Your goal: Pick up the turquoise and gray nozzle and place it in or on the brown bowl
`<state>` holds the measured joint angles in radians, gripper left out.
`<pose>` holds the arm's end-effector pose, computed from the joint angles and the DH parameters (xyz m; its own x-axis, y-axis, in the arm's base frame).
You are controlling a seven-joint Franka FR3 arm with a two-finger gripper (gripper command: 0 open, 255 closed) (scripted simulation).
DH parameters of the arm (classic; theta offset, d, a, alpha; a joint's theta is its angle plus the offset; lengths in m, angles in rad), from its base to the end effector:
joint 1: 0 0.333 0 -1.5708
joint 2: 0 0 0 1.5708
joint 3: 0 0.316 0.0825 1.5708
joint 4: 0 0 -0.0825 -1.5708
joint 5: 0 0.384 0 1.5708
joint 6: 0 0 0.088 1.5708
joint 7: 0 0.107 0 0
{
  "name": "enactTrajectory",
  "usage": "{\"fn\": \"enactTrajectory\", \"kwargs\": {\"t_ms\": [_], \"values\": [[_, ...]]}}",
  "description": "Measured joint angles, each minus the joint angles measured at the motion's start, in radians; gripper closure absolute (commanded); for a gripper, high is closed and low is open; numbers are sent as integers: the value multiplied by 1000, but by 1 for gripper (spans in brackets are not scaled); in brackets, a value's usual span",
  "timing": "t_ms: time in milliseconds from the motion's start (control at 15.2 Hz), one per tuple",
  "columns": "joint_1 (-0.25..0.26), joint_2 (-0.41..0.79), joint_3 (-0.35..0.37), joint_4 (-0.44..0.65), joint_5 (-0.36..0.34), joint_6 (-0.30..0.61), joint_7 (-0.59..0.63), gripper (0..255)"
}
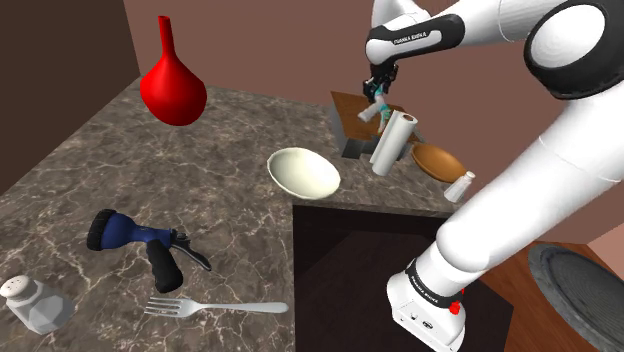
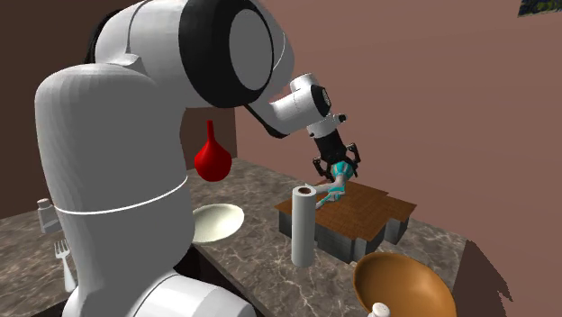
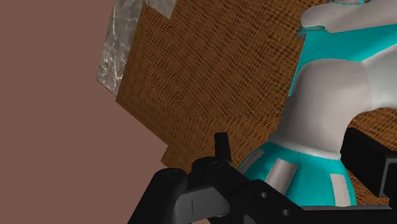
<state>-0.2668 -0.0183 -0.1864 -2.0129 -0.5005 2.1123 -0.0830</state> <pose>0.4962 -0.2669 0.4767 0.9915 -0.1279 0.0241 -0.1255 -0.8902 0.4379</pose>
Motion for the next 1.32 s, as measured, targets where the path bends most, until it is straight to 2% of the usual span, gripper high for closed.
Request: {"fn": "enactTrajectory", "kwargs": {"t_ms": [198, 264, 396, 528, 792, 1056, 1320], "values": [[-34, -52, -27, -65, 23, 103, -41, 255], [-51, -100, -39, -115, -11, 94, -53, 255], [-74, -141, -52, -154, -49, 2, -77, 255], [-106, -174, -87, -201, -74, 3, -119, 255], [-155, -250, -141, -300, -121, 52, -172, 255], [-199, -306, -198, -345, -153, 81, -246, 255], [-212, -296, -216, -379, -173, 130, -241, 255]]}}
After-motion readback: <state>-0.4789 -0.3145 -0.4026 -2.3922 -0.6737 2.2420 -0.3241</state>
